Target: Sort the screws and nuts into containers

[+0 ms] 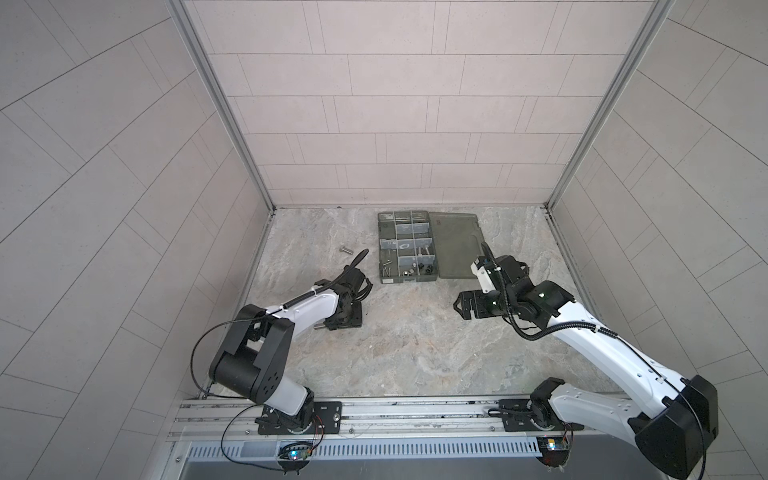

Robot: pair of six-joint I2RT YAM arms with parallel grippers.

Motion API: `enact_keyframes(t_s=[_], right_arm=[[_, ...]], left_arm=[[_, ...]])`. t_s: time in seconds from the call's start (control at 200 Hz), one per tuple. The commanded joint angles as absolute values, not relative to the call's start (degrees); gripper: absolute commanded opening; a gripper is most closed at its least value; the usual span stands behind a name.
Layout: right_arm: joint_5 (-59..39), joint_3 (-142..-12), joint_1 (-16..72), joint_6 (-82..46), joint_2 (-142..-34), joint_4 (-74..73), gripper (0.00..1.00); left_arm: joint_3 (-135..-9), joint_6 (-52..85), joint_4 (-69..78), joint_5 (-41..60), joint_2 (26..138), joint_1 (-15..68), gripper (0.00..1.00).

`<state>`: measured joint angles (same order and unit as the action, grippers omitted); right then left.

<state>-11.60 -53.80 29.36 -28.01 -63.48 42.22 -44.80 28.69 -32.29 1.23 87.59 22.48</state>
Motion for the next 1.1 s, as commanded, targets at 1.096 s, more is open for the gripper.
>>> enact_keyframes(t_s=[1.096], right_arm=[[-11.58,-54.58,23.98,-24.51,-61.64,44.12,0.99]], left_arm=[[-84.71,24.88,-41.1,6.35,106.1,29.38,0.18]])
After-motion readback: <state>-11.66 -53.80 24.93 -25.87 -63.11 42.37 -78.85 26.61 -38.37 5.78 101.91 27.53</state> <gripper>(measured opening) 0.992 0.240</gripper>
